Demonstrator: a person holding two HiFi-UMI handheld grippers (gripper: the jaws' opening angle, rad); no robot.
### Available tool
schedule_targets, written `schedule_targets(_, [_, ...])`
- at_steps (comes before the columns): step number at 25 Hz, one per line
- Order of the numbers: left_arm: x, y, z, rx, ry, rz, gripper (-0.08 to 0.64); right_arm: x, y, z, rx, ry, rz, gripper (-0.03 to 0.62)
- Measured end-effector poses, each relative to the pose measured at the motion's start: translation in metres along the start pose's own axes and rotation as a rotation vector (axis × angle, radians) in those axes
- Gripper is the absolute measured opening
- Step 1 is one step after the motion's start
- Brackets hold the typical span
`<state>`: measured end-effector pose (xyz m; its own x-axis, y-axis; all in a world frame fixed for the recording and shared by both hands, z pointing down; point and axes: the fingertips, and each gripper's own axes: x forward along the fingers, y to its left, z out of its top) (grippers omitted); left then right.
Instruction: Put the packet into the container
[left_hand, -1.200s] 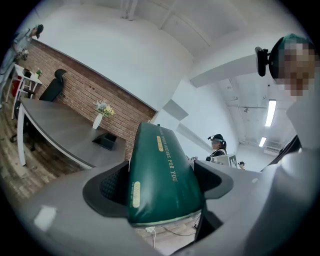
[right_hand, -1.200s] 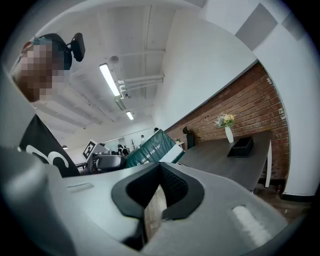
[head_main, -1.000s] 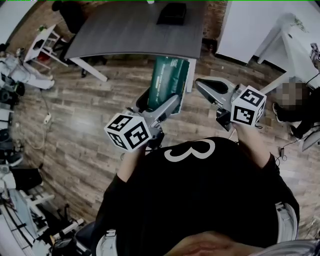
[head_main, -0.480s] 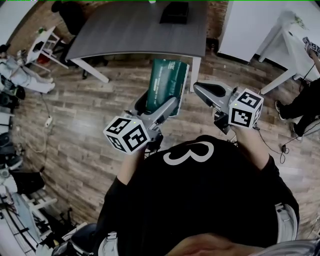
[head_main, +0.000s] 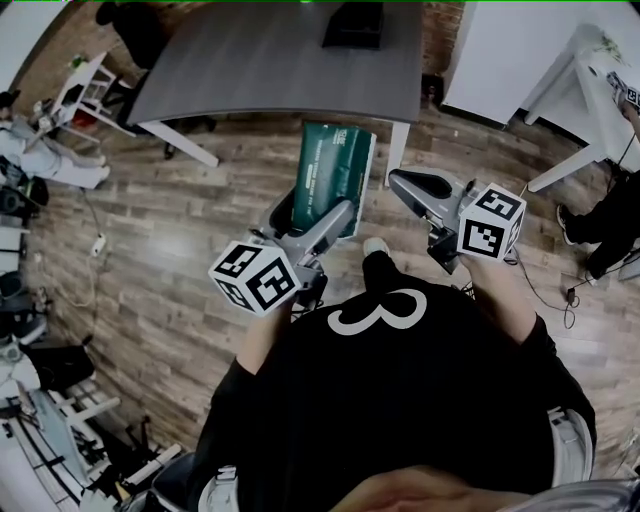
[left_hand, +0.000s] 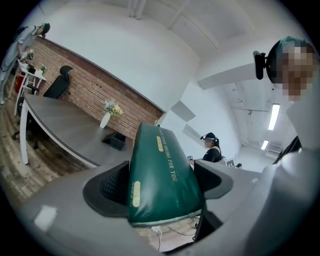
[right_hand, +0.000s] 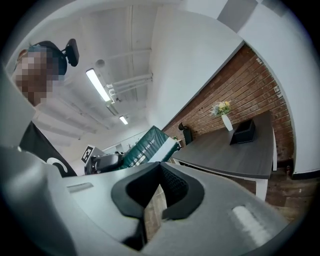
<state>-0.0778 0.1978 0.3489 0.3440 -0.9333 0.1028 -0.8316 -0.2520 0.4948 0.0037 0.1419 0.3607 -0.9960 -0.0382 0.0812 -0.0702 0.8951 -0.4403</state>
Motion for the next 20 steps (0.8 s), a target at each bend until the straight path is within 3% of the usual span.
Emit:
schedule_targets(11, [0.118,0.079,0.061,-0.009,0.040,0.033,0.425,0.050,-0.132,0.074,0.050,-0.039,-0.012,0.002])
schedule_targets(20, [0.202,0.110,0.117,0.022,-0.018,0.049,0.425,0.055,-0.205,0.124,0.035,-0.071,-0.043,0.002])
